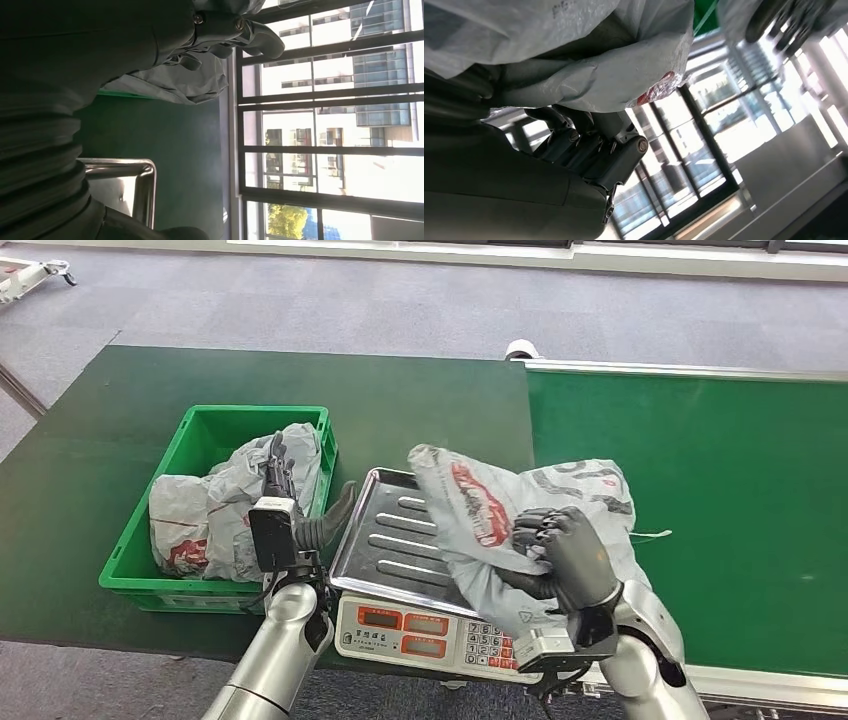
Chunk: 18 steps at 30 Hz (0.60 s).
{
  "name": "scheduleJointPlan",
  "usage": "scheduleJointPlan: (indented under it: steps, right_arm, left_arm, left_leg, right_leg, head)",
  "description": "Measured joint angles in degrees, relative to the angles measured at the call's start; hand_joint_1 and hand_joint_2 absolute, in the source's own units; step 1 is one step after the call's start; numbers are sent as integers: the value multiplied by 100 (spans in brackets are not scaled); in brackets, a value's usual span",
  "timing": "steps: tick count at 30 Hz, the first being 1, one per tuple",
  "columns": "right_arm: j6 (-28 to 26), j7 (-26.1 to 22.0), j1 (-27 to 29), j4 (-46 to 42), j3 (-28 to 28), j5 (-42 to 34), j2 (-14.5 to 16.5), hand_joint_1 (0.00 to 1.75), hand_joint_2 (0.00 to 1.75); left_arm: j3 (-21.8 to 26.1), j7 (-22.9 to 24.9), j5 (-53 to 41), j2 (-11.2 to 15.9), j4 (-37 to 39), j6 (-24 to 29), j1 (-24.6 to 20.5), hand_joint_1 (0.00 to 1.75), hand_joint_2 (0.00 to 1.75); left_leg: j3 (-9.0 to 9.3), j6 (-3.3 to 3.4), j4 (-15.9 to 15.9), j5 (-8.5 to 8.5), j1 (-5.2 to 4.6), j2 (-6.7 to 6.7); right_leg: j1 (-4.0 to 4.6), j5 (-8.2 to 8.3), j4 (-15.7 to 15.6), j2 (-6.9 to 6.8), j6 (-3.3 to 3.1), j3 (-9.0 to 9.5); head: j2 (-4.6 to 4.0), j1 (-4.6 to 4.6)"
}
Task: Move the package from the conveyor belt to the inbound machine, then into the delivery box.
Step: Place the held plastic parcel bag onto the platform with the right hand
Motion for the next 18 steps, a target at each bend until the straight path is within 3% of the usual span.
scheduleJointPlan:
  steps: [7, 14, 18]
  right_arm:
    - [491, -18, -1429, 976, 1564, -59, -61, 175, 175]
    - [547, -13, -1818, 1363, 2031, -115, -61, 175, 175]
    - [954, 90, -2222, 1700, 2482, -327, -40, 175, 175]
  left_arm:
    - [0, 1, 42, -162, 92, -13, 10, 0, 175]
    - [0, 1, 49, -183, 139, -16, 14, 0, 175]
    - [0, 1, 93, -190, 168, -31, 20, 0, 175]
  left_leg:
    - [1, -8, 0, 16, 4, -9]
    - [-4, -9, 0, 15, 4, -10]
    - [-5, -10, 0, 15, 4, -6]
  right_leg:
    - [4, 7, 1, -4, -3, -1]
    - [4, 7, 1, -3, -3, -3]
    - [4, 8, 1, -1, -4, -7]
  head:
    - [0, -1]
    - [0, 1]
    - [0, 0]
